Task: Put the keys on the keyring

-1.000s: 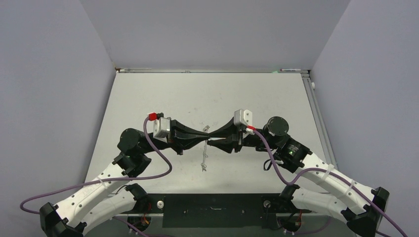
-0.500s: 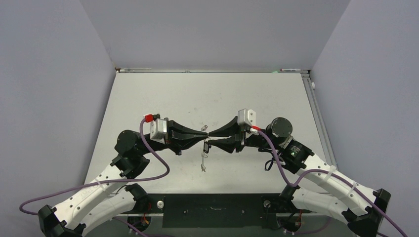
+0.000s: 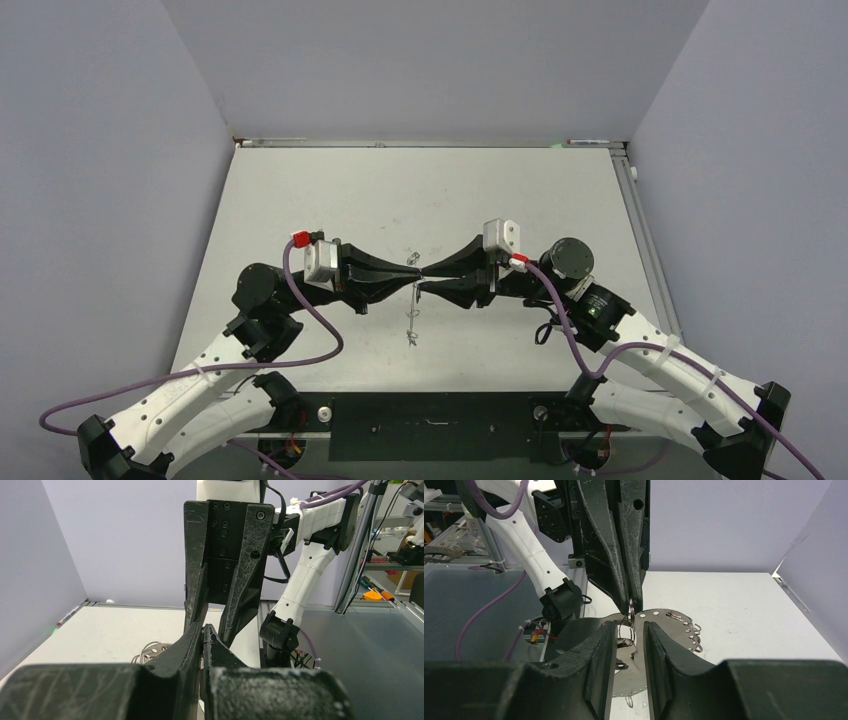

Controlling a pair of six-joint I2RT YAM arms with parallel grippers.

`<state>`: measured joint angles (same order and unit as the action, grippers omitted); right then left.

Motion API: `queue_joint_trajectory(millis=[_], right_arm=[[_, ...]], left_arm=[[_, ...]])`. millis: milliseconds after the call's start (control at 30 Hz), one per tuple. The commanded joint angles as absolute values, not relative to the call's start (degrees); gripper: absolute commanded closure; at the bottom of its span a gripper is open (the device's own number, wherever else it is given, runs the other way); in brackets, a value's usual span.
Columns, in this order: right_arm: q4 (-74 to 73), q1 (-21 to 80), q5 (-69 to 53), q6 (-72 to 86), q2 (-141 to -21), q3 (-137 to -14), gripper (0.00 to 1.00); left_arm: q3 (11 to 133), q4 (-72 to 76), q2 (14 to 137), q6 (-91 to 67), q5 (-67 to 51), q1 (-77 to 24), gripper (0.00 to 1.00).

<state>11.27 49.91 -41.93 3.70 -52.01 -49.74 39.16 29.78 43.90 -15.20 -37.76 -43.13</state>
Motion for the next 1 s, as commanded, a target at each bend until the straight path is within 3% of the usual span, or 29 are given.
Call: queue_joint_trajectory(millis=[0, 967], right_arm=[[15.8, 49.7, -43.7, 3.9, -52.7, -51.8, 0.77], [19.4, 49.6, -44.0, 5.3, -54.7, -51.8, 0.80]], left_arm=[[40.8, 33.2, 43.1, -14.9, -36.6, -43.0, 1.00], [40.0, 35.3, 42.8, -16.1, -35.8, -43.0, 1.00]])
